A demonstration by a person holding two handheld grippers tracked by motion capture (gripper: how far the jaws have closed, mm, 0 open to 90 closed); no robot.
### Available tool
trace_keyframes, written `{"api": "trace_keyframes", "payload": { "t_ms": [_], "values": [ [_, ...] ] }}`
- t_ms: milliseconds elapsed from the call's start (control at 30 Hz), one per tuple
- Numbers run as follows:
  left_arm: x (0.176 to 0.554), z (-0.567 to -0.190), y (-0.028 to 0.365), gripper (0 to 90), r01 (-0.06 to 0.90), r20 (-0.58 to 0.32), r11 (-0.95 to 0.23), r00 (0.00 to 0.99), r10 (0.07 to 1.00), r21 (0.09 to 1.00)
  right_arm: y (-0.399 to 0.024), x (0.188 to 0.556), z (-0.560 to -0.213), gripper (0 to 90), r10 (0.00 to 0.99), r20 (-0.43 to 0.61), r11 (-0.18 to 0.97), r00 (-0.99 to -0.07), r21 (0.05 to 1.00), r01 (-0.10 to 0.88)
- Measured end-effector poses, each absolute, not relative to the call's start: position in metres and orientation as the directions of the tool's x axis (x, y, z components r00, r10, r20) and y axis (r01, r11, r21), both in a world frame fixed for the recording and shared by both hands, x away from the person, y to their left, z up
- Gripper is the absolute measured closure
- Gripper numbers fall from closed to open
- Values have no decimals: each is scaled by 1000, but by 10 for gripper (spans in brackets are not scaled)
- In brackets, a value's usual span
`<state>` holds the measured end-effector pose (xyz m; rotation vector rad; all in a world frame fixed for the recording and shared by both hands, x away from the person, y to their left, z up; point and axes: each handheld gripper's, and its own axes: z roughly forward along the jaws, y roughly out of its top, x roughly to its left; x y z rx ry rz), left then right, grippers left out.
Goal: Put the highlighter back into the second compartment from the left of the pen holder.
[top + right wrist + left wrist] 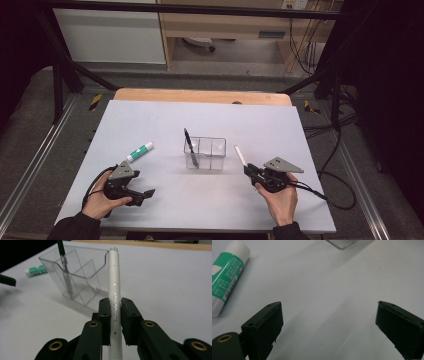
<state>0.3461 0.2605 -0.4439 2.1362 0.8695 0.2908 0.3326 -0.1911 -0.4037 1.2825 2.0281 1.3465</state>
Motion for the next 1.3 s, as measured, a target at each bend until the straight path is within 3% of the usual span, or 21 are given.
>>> {"api": "trace_keyframes", "payload": {
  "t_ms": [567, 1300],
  "values": [
    [346, -444, 261, 74, 490, -85, -445, 737, 670, 749, -171, 352, -387, 794, 812, 210, -91, -545, 967, 237],
    [346, -445, 262, 74, 491, -86, -444, 737, 670, 749, -99, 385, -371, 794, 768, 238, -203, -594, 971, 127]
  ]
}}
